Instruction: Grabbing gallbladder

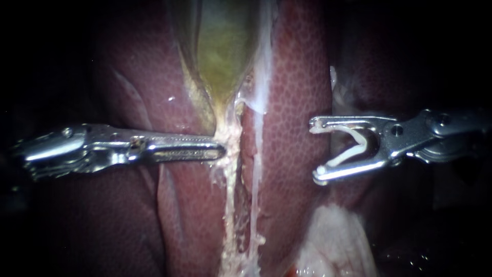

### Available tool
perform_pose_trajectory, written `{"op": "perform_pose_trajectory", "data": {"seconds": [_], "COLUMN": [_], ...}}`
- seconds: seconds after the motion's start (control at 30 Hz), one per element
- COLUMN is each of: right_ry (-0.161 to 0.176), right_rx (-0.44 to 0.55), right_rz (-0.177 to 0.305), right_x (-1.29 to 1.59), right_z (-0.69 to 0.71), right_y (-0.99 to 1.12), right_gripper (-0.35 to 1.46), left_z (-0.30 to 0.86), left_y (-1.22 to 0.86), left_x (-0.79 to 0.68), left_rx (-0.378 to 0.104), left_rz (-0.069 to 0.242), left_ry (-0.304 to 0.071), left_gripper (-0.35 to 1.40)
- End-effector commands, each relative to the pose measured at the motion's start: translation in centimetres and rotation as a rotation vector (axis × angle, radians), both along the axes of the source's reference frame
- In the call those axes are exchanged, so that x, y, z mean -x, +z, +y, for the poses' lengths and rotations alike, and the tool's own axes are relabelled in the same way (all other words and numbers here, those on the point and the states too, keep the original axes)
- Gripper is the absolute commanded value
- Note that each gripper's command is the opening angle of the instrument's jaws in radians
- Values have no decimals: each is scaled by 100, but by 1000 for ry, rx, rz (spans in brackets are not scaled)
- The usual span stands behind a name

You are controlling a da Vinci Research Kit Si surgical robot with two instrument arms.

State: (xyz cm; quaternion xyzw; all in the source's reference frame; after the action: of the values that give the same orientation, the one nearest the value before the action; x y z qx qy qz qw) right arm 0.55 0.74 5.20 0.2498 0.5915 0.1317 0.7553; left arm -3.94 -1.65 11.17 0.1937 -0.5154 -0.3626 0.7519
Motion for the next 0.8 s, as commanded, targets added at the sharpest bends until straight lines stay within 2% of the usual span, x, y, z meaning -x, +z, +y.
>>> {"op": "perform_pose_trajectory", "data": {"seconds": [0.03,0.2,0.33,0.43,0.8], "right_ry": [0,0,0,0,1], "right_rx": [0,0,0,0,0], "right_rz": [0,0,0,0,-1], "right_x": [0,0,0,0,0], "right_z": [0,0,0,0,0], "right_y": [0,0,1,1,2], "right_gripper": [60,60,60,60,60], "left_z": [2,20,35,43,46], "left_y": [-6,-43,-68,-82,-100], "left_x": [-3,-23,-39,-49,-60], "left_rx": [0,-14,-26,-14,-2], "left_rz": [0,2,-16,-23,-30], "left_ry": [-3,-23,-56,-68,-76], "left_gripper": [-35,-35,-35,-35,-35]}}
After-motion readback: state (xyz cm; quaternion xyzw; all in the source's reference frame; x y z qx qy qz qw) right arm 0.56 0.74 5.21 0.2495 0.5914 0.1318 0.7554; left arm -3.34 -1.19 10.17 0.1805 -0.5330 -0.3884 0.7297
